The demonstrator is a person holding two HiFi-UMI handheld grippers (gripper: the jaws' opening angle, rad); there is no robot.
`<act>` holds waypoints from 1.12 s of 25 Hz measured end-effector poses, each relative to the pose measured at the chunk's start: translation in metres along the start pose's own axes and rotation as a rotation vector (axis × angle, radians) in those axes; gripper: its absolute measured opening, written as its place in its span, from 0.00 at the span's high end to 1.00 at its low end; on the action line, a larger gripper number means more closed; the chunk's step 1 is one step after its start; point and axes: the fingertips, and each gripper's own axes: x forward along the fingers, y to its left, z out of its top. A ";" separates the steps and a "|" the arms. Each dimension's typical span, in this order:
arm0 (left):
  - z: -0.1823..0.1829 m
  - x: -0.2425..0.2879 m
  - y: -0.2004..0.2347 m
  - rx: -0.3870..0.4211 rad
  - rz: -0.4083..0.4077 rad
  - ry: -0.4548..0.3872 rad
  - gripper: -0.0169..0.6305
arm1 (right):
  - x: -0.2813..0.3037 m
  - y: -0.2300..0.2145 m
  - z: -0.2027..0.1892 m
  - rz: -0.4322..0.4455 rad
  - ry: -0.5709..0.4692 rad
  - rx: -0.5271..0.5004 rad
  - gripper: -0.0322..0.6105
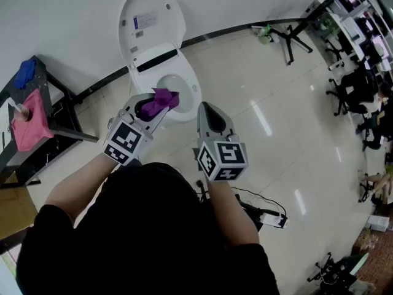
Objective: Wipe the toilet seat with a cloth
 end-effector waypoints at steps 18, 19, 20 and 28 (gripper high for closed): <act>-0.082 0.169 0.068 -0.072 -0.077 0.205 0.83 | 0.087 -0.089 -0.055 -0.048 0.131 0.085 0.92; -0.092 0.186 0.078 -0.082 -0.086 0.221 0.83 | 0.101 -0.097 -0.061 -0.054 0.144 0.092 0.92; -0.104 0.203 0.088 -0.093 -0.096 0.240 0.83 | 0.115 -0.104 -0.067 -0.060 0.159 0.098 0.92; -0.224 0.327 0.127 -0.185 -0.146 0.413 0.83 | 0.203 -0.171 -0.136 -0.143 0.264 0.172 0.92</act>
